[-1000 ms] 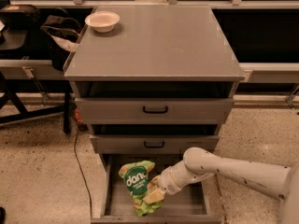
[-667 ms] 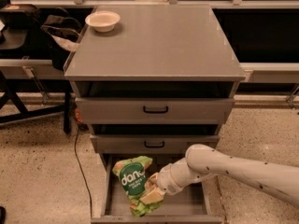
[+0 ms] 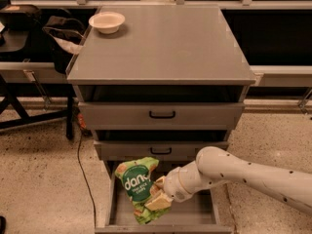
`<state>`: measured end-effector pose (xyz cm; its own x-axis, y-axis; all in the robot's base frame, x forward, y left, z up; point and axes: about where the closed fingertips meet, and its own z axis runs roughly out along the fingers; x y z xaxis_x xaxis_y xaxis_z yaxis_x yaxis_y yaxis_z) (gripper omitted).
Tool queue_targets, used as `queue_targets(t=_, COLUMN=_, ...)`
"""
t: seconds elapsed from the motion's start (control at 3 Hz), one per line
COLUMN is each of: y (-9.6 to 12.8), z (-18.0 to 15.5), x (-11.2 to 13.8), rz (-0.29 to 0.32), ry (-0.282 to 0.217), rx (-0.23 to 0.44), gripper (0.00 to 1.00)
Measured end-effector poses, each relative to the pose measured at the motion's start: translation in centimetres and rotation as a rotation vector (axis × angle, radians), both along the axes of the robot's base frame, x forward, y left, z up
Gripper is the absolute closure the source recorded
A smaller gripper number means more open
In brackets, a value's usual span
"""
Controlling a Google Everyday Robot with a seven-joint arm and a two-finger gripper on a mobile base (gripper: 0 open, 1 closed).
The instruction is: Pick green rice chip bag from bottom drawer and place on counter
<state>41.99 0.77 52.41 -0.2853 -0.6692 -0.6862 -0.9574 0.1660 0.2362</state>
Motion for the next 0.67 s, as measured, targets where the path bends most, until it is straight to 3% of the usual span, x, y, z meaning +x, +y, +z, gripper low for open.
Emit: queue_targets(t=0.67, y=0.7, z=4.7, x=0.1, rz=0.012, ry=-0.059, rx=0.015, gripper=1.0)
